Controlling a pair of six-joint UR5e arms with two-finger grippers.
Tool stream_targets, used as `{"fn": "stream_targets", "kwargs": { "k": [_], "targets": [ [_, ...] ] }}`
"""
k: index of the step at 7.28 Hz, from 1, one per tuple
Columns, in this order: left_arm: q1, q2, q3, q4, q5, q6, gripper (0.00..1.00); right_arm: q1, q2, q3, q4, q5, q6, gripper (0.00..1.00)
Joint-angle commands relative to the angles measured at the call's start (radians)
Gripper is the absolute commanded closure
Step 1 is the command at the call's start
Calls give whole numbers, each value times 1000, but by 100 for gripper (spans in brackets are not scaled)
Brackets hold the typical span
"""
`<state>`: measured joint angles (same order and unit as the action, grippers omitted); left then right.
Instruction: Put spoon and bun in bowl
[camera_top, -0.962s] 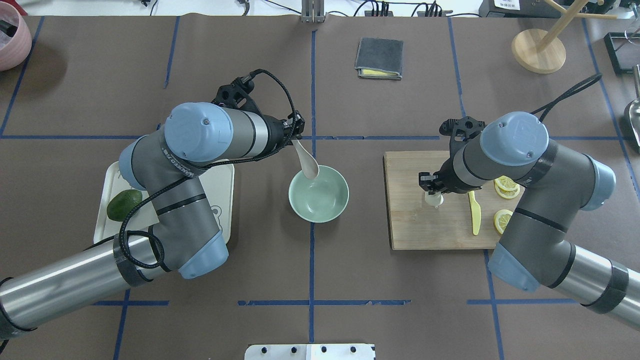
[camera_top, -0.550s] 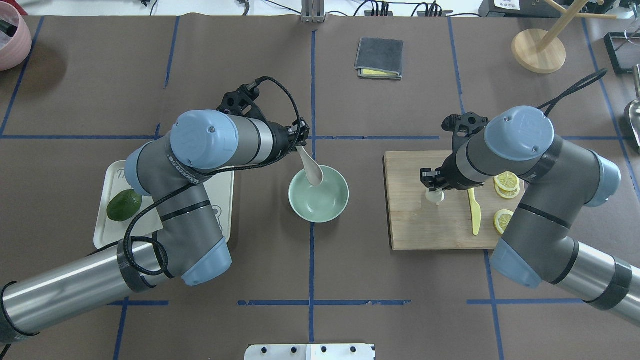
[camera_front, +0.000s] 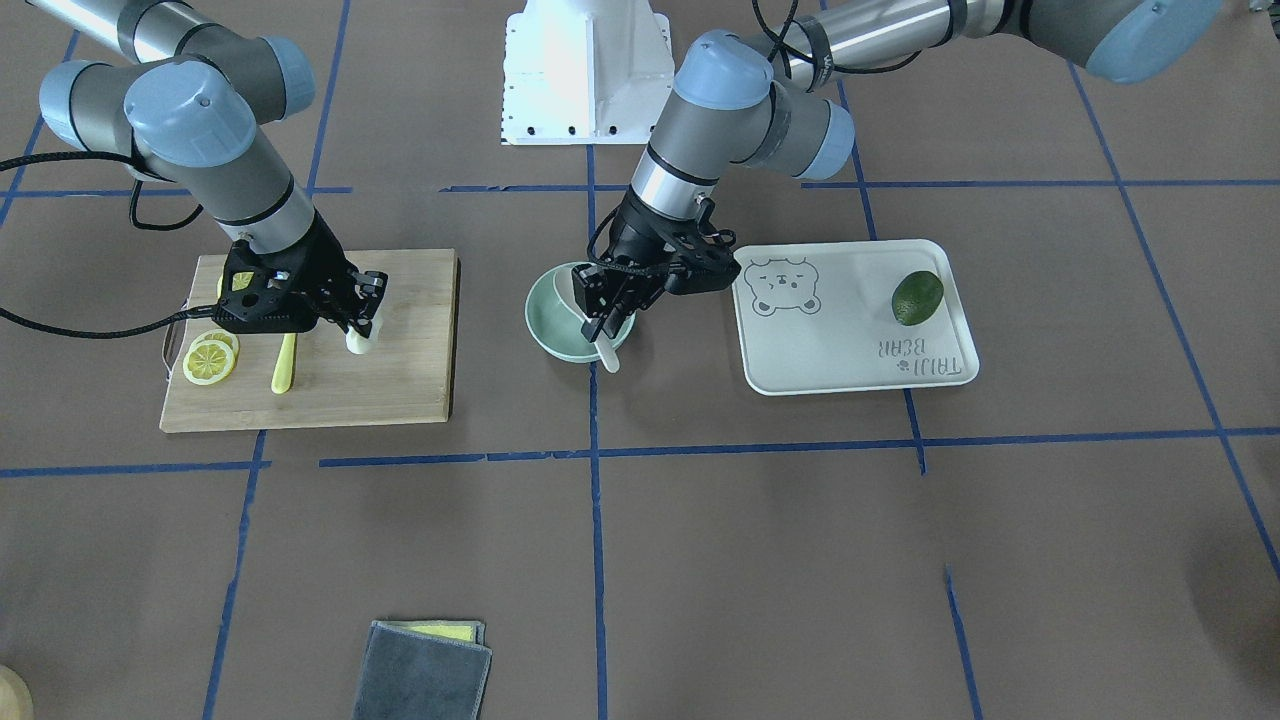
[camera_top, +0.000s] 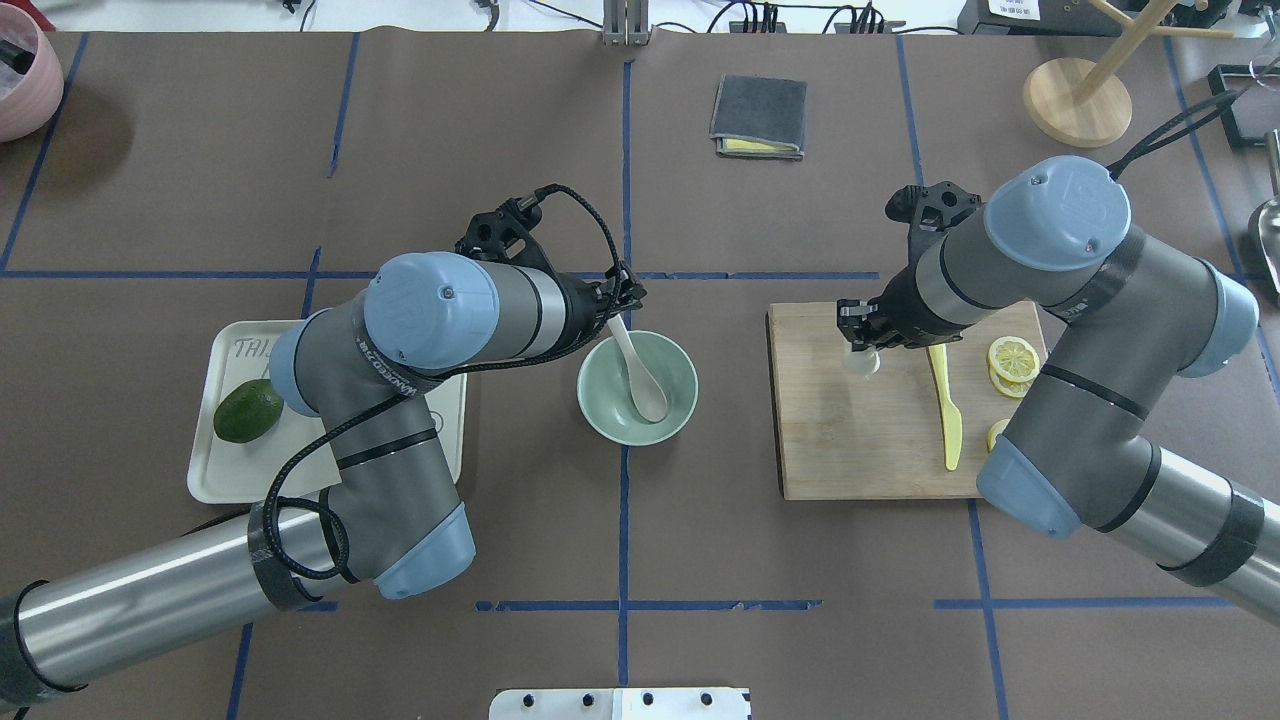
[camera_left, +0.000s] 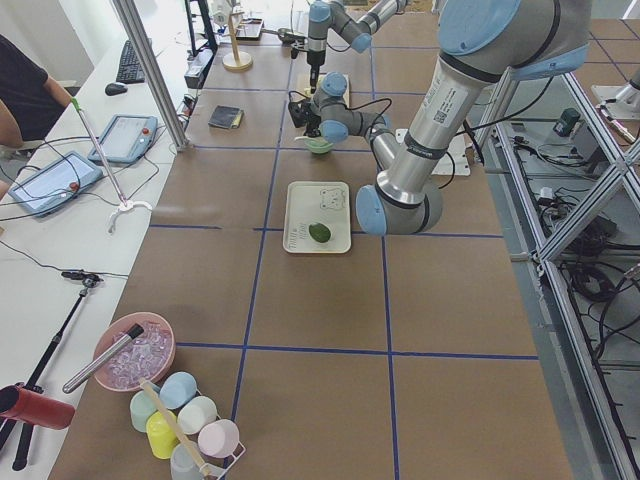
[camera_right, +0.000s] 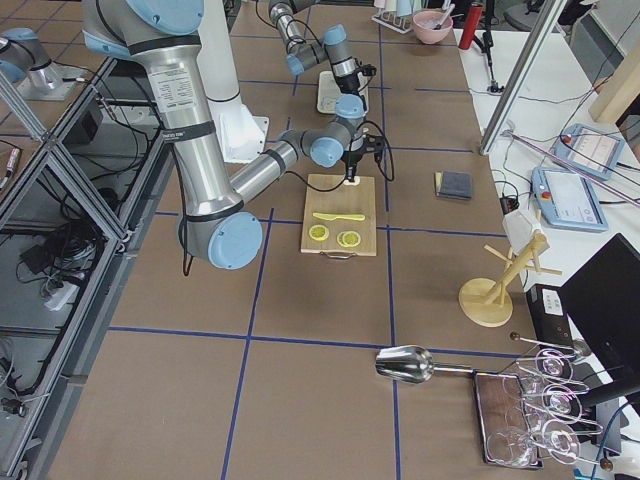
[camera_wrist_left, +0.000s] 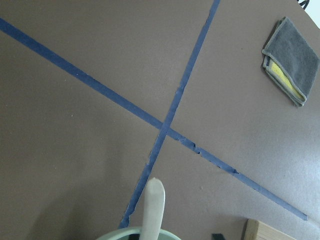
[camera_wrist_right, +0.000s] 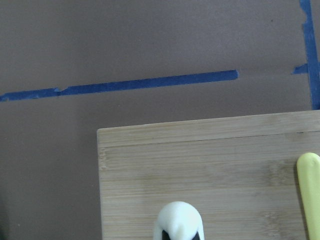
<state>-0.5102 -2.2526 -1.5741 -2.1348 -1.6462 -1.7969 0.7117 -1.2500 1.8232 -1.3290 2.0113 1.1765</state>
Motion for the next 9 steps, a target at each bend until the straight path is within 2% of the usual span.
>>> {"fn": "stream_targets", "kwargs": {
  "k": [1, 3, 5, 9],
  "targets": [
    [-59, 14, -49, 89, -52, 141, 0, 0, 58, 5, 5, -2, 9, 100],
    [-155, 59, -185, 337, -143, 400, 0, -8, 139, 2, 8, -6, 17, 100],
    [-233, 149, -268, 404, -158, 612, 0, -41, 197, -4, 8, -14, 17, 100],
    [-367, 212, -322, 565, -156, 926, 0, -196, 259, -27, 8, -193, 12, 100]
  ]
}}
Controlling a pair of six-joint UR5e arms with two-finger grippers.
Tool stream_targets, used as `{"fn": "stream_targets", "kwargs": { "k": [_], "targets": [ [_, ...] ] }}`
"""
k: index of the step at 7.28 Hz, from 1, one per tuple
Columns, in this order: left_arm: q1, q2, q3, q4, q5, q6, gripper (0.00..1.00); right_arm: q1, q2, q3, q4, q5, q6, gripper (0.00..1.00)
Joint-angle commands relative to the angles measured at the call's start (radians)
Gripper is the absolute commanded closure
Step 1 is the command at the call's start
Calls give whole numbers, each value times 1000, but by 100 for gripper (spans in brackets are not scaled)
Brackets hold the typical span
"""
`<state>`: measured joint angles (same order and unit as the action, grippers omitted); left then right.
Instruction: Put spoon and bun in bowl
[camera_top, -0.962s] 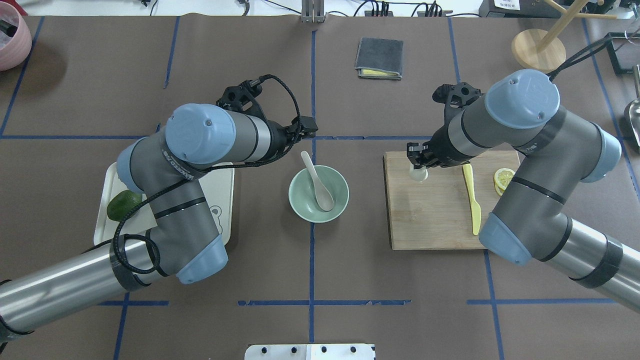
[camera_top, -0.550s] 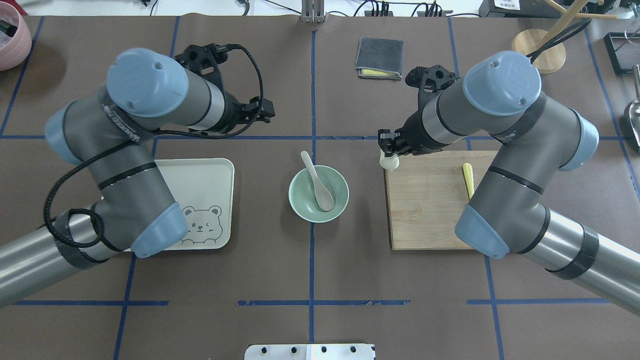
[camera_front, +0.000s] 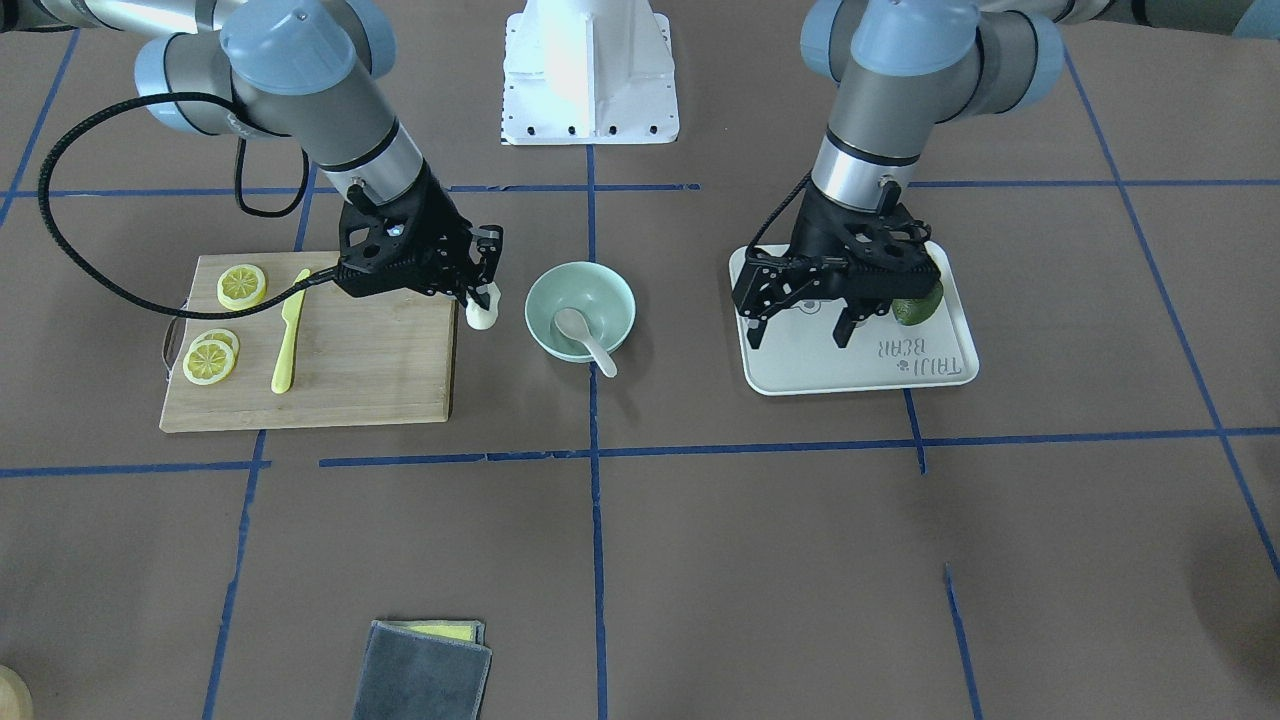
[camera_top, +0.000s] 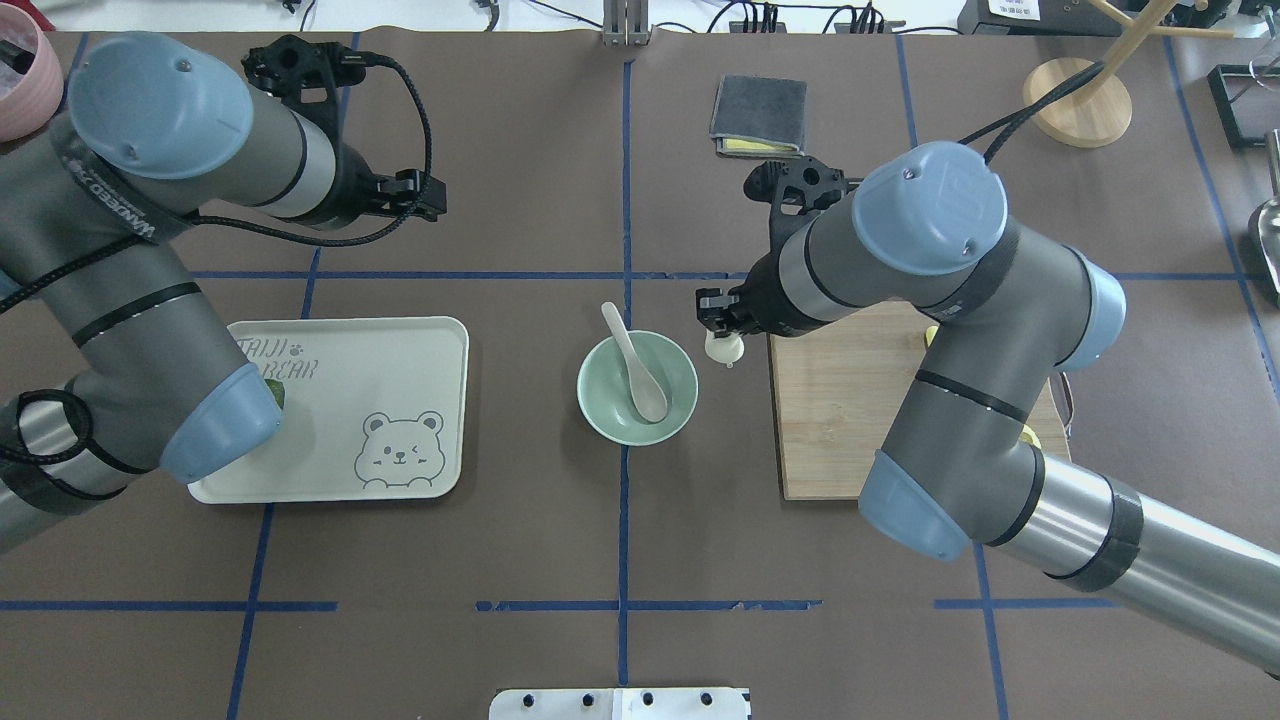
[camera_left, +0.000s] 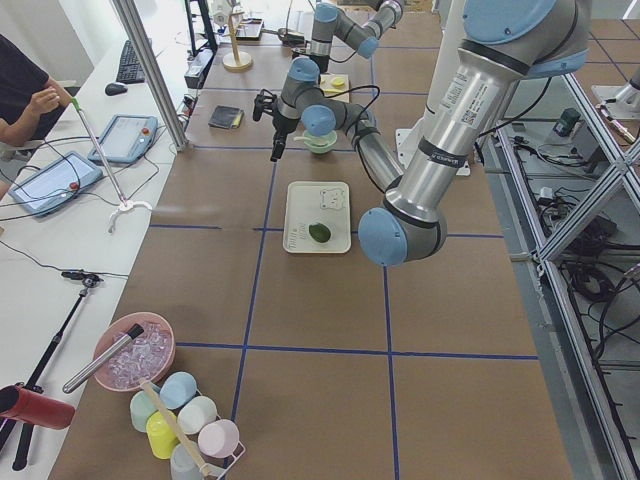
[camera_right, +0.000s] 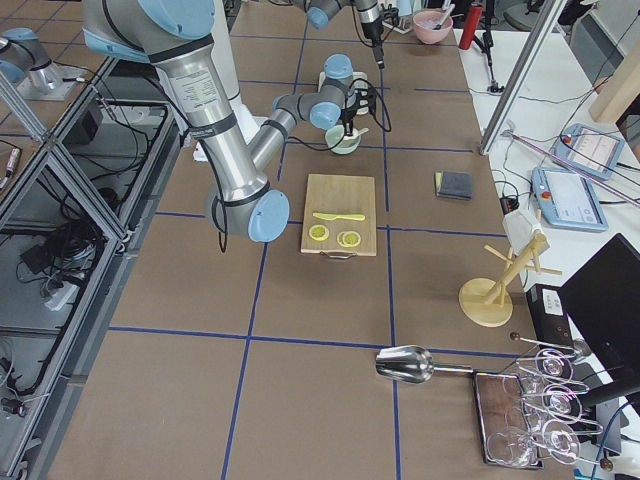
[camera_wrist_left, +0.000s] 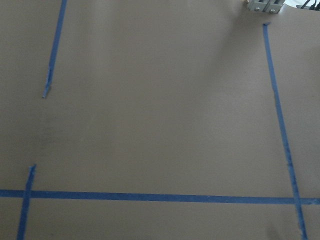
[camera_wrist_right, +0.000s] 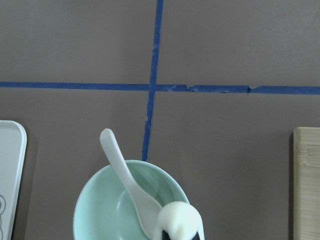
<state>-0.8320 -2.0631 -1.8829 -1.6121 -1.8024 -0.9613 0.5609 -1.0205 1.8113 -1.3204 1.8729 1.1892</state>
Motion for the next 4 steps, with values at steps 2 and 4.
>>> {"fn": "stream_targets", "kwargs": {
  "k": [2, 4],
  "targets": [
    [-99, 78, -41, 44, -2, 230, 0, -65, 77, -68, 0, -87, 0, 100],
    [-130, 119, -57, 44, 0, 315, 0, -71, 122, -112, 0, -106, 0, 93]
  ]
}}
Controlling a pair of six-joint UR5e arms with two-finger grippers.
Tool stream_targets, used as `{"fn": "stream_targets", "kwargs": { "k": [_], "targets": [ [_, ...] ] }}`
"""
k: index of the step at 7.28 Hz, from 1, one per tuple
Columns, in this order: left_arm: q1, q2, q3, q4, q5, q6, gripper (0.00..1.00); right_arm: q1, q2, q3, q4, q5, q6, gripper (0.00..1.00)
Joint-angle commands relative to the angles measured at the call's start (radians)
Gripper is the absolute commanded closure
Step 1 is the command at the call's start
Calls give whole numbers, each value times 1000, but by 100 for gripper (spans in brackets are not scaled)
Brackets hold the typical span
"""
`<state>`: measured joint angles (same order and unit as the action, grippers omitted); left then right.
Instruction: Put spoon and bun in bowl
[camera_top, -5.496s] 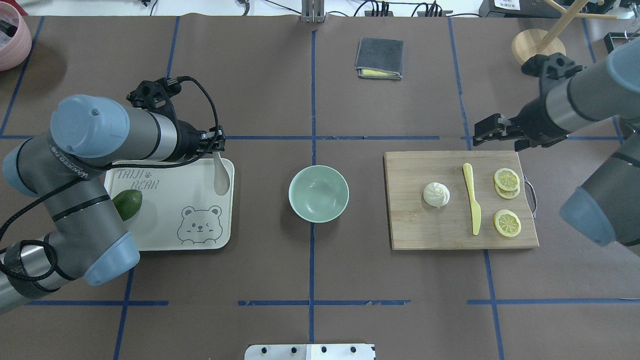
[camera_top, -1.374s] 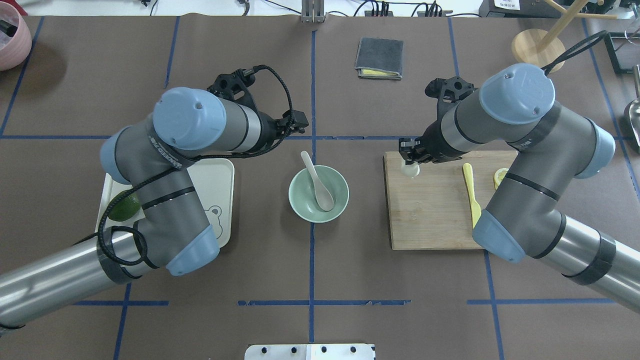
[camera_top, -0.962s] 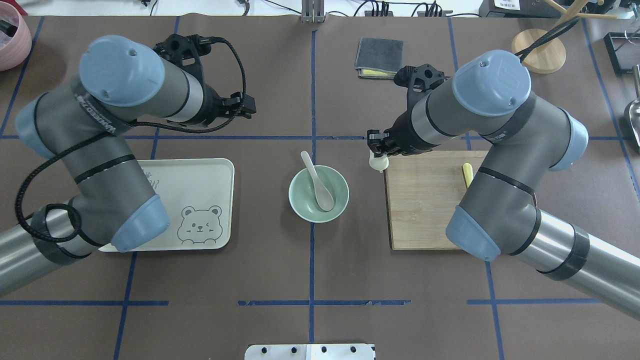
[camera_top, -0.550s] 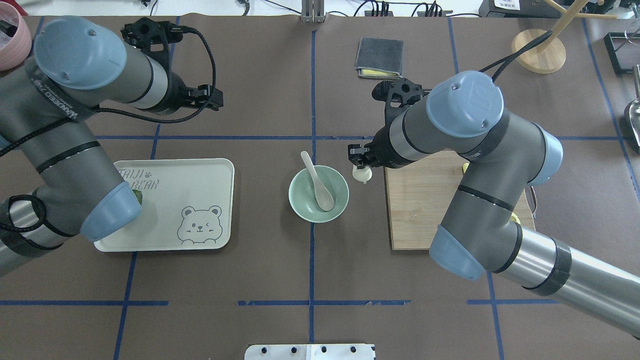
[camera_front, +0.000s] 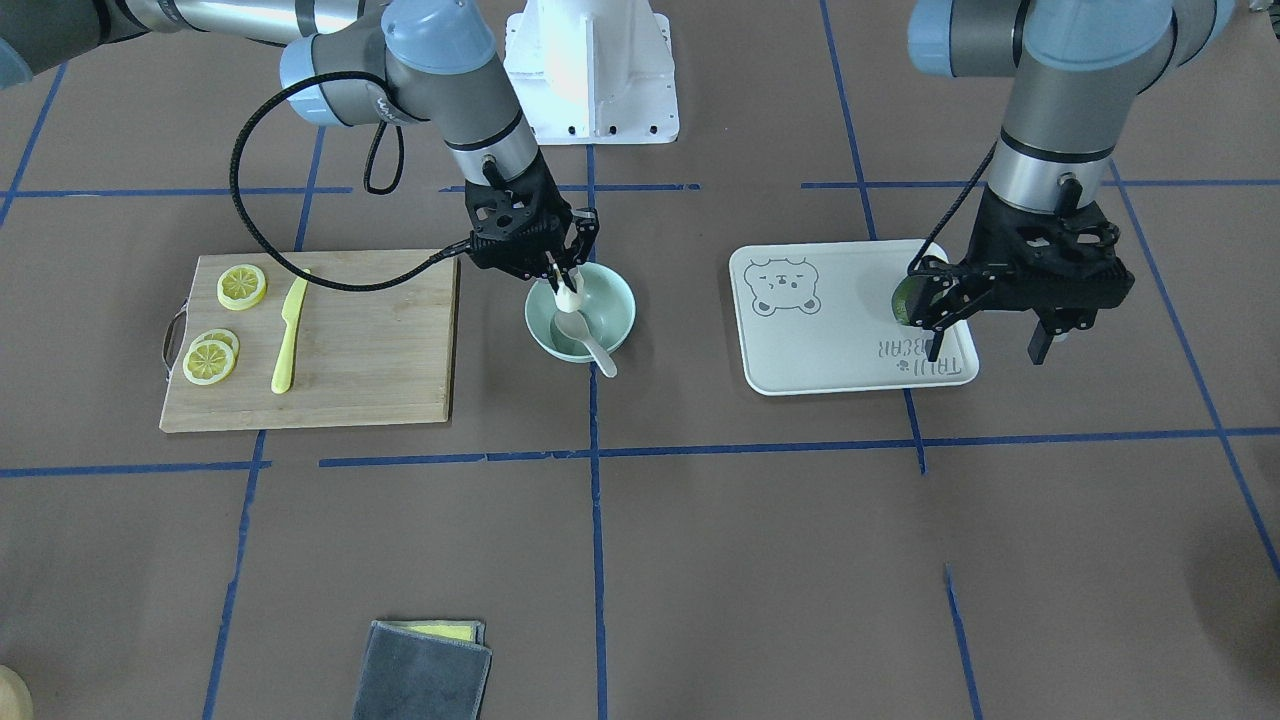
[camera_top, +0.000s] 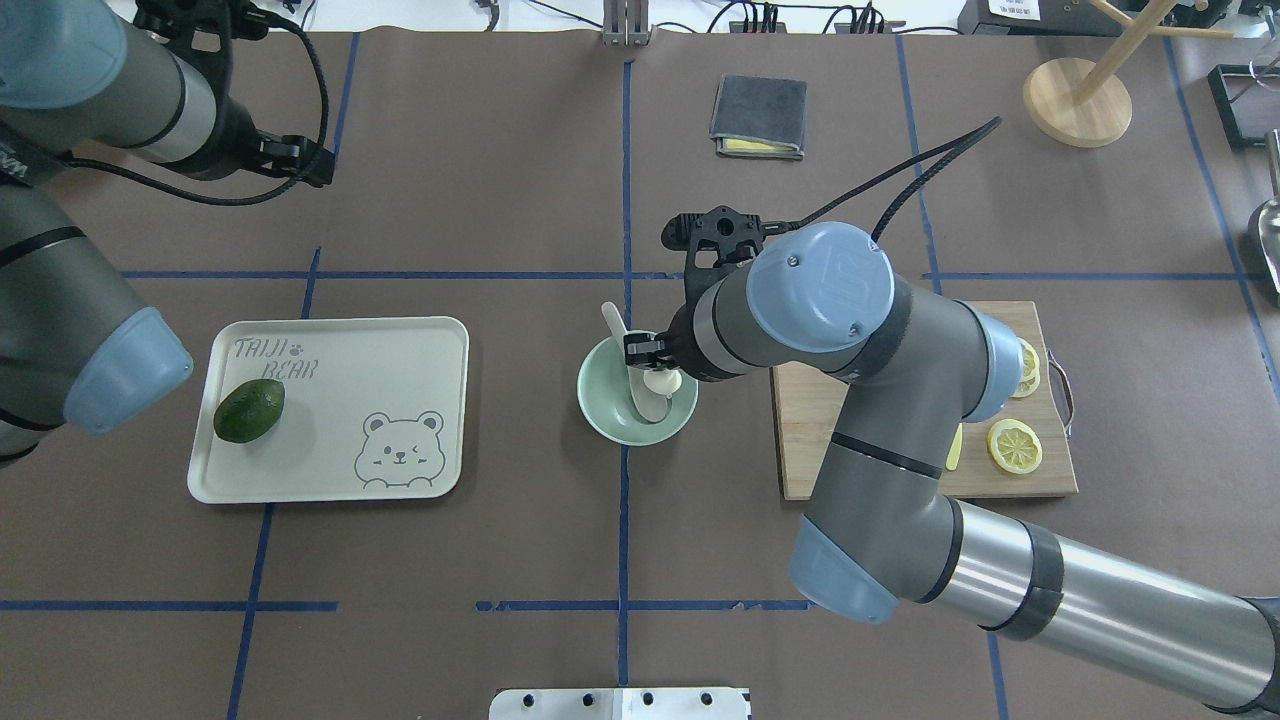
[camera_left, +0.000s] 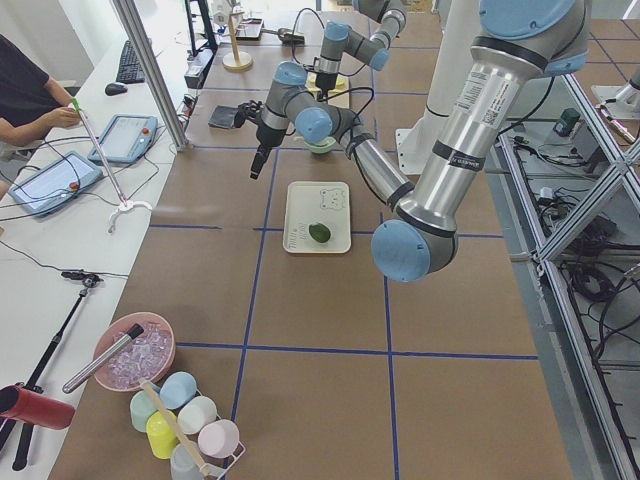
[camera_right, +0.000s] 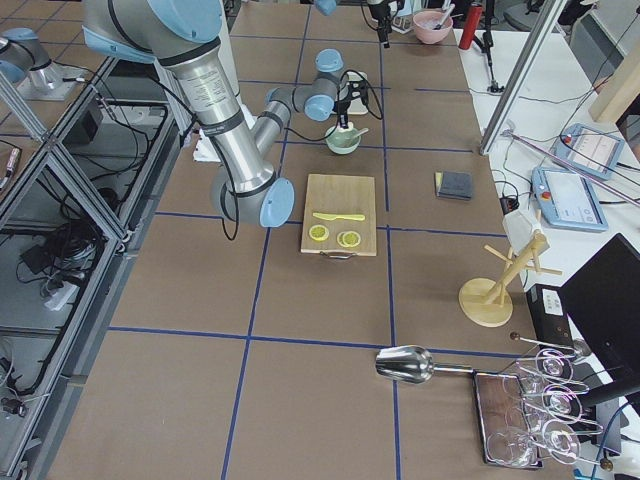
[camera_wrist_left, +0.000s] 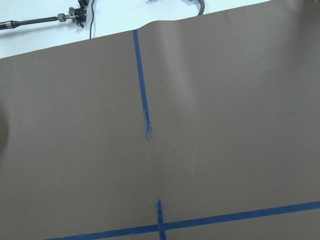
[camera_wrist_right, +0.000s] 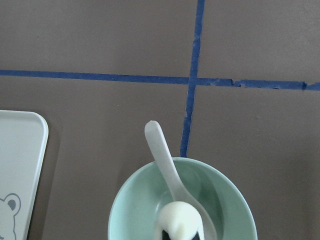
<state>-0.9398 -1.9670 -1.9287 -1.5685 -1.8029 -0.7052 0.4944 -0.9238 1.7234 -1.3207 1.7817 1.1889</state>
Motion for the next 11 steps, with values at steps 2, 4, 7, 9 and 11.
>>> {"fn": "stream_targets", "kwargs": {
  "k": [2, 4, 7, 9, 11],
  "targets": [
    [-66, 63, -13, -2, -4, 142, 0, -5, 34, -22, 2, -16, 0, 0],
    [-149, 115, -13, -8, -48, 276, 0, -5, 36, -13, 2, -12, 5, 0],
    [-229, 143, -3, -10, -122, 380, 0, -2, 34, -2, 2, -10, 3, 0],
    [-260, 170, 2, -11, -122, 450, 0, 0, 33, -4, 2, -10, 0, 0],
    [-354, 210, 31, -11, -183, 586, 0, 0, 31, -4, 2, -10, 0, 0]
  ]
}}
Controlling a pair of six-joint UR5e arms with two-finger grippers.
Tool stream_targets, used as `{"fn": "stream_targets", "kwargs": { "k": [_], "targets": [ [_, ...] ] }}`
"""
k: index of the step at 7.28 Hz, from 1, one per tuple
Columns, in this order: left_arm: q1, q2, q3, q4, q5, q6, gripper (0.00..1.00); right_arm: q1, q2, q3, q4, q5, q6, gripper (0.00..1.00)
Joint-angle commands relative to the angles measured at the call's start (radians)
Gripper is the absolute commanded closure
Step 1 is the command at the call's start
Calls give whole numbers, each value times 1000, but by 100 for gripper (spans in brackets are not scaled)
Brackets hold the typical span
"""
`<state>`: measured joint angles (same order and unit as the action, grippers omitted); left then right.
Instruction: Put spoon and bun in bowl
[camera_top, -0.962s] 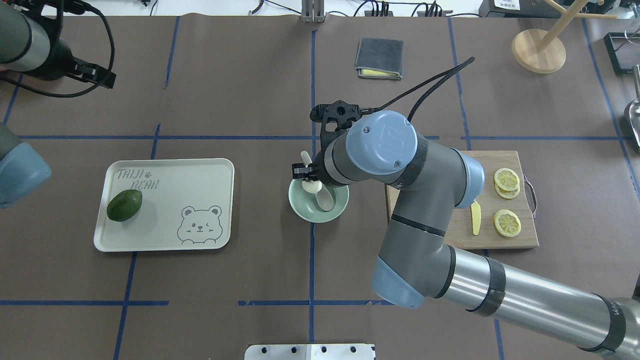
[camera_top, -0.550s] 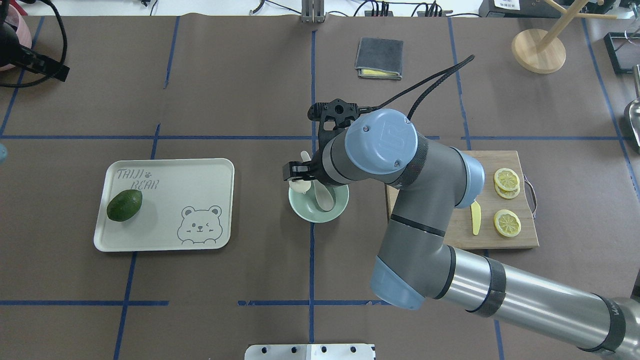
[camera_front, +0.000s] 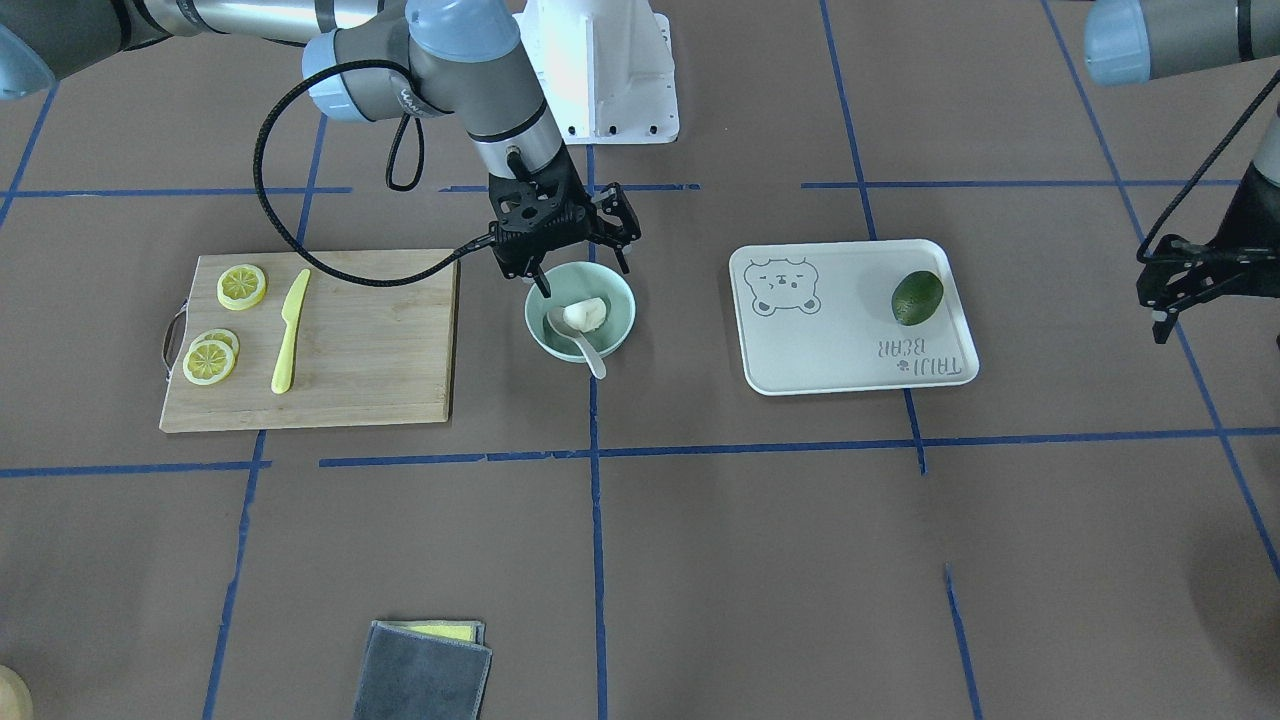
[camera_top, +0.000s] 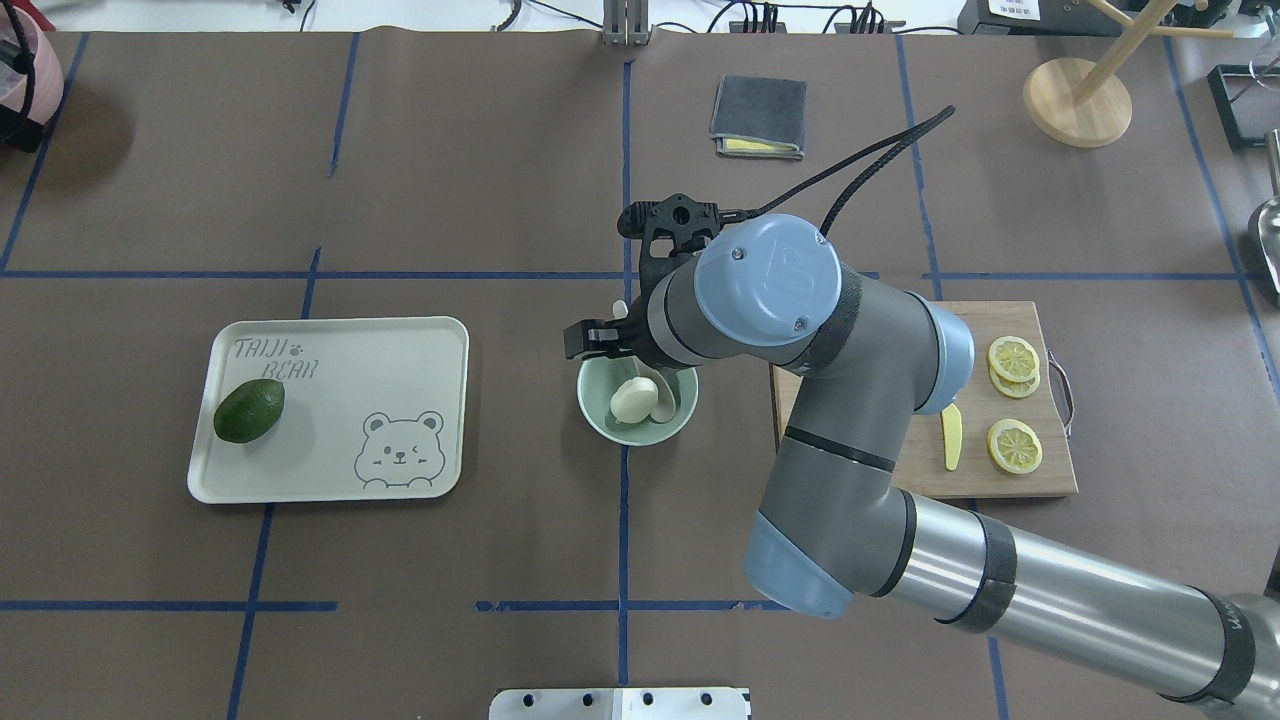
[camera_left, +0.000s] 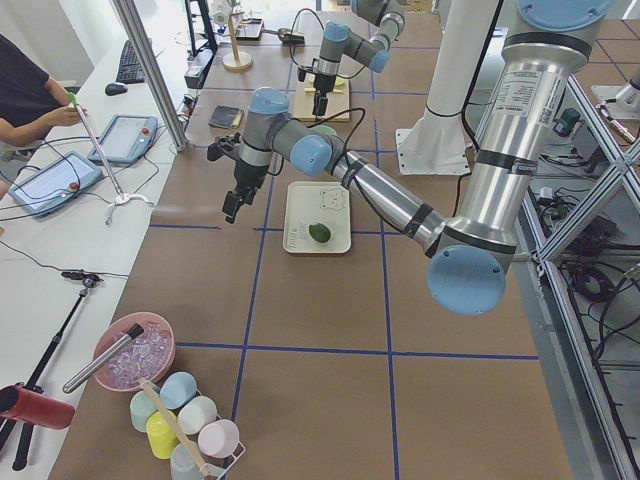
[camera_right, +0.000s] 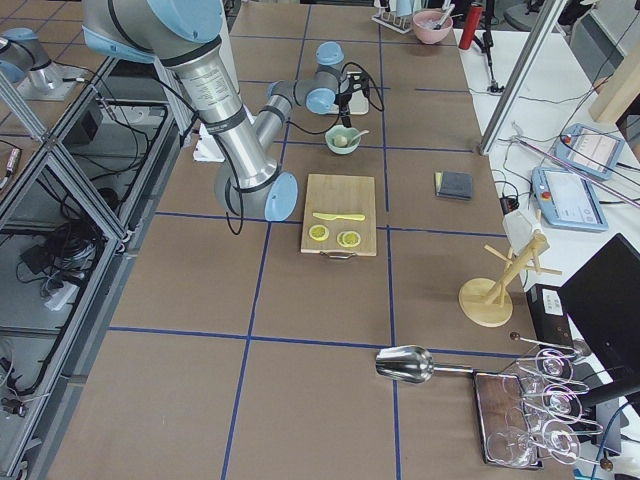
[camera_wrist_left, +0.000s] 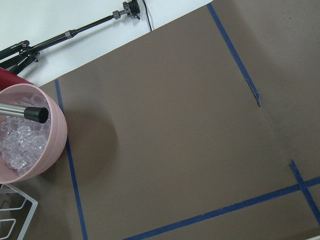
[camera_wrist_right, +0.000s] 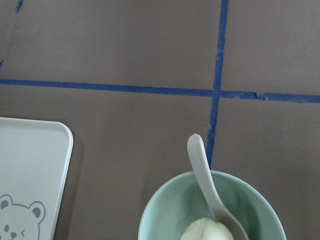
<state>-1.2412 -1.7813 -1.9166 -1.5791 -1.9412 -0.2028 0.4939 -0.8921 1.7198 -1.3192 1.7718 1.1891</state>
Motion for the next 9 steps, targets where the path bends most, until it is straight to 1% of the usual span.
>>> {"fn": "stream_targets", "kwargs": {
  "k": [1, 2, 3, 4, 5, 6, 7, 8, 9],
  "targets": [
    [-123, 28, 78, -2, -106, 167, 0, 0, -1, 1, -2, 2, 3, 0],
    [-185, 29, 159, -1, -178, 260, 0, 11, -1, 1, -15, 14, 1, 0],
    [-237, 31, 224, 1, -226, 316, 0, 59, -13, 3, -24, 96, -5, 0],
    [-279, 80, 255, -1, -257, 341, 0, 137, -37, 36, -111, 197, -22, 0],
    [-297, 100, 257, 10, -292, 341, 0, 191, -83, 108, -197, 224, -95, 0],
    [-297, 133, 258, 13, -347, 341, 0, 210, -127, 189, -318, 227, -205, 0],
    [-297, 144, 258, 13, -367, 339, 0, 247, -136, 234, -463, 226, -324, 0],
    [-328, 143, 268, 16, -366, 339, 0, 296, -142, 244, -544, 227, -430, 0],
    [-369, 146, 319, 11, -370, 341, 0, 357, -180, 247, -561, 245, -524, 0]
  ]
}}
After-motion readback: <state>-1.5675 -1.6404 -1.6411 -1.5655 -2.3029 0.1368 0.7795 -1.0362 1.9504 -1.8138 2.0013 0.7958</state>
